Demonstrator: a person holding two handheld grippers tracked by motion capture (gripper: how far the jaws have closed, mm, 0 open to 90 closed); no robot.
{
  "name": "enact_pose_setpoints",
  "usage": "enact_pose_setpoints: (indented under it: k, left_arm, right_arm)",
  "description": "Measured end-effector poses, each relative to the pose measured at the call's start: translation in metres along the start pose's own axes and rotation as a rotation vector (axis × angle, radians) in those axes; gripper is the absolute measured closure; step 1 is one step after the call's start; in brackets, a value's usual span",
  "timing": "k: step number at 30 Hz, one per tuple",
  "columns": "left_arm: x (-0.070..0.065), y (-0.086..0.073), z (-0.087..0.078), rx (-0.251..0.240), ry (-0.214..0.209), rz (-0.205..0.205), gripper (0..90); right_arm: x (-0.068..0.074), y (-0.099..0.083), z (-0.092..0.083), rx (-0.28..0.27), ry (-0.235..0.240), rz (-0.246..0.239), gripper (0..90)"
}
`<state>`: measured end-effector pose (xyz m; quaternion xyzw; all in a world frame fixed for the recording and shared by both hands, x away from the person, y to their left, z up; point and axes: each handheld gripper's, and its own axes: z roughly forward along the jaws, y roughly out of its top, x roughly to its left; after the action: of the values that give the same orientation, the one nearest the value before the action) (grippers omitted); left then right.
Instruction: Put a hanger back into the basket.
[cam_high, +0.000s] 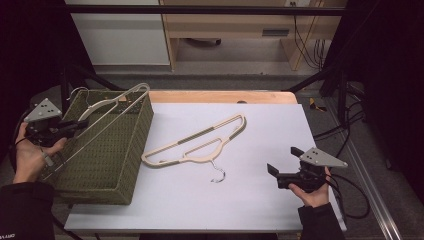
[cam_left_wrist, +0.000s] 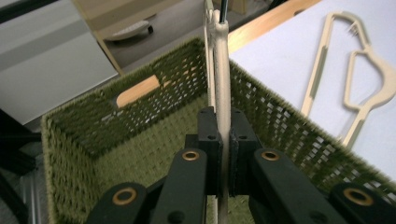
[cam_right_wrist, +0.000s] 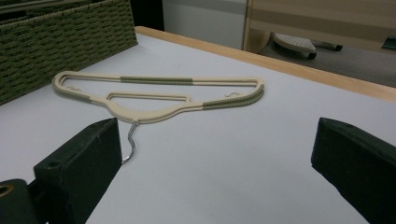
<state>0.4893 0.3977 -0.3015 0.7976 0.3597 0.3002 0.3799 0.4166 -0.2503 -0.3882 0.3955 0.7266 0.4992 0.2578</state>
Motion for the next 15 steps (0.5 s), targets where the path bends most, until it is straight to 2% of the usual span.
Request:
enact_pose_setpoints:
  k: [4,8,9,10,13,15]
  left_arm:
    - [0.002,-0.013,0.005,0.007,0.012,-0.008,86.1]
    - [0.001,-0.024,0.012,0.073,0.034,0.003,86.1]
    - [0.001,-0.024,0.012,0.073,0.034,0.003,86.1]
    - [-0.002,-0.032,0.018,0.078,0.039,-0.010,86.2]
    - [-0.008,-0.043,0.028,0.085,0.036,-0.029,86.1]
    - [-0.012,-0.049,0.036,0.103,0.041,-0.025,86.1]
  right_arm:
    - [0.000,0.000,-0.001,0.001,0.002,0.005,2.4]
    - [0.000,0.000,0.000,-0.001,0.002,0.003,2.4]
    - [0.000,0.000,0.000,0.000,0.001,0.001,2.4]
    - [0.000,0.000,0.000,0.000,0.001,0.001,2.4]
    - [0.000,0.000,0.000,0.003,0.005,-0.006,2.4]
    - [0.001,0.000,0.001,0.005,0.001,0.000,2.4]
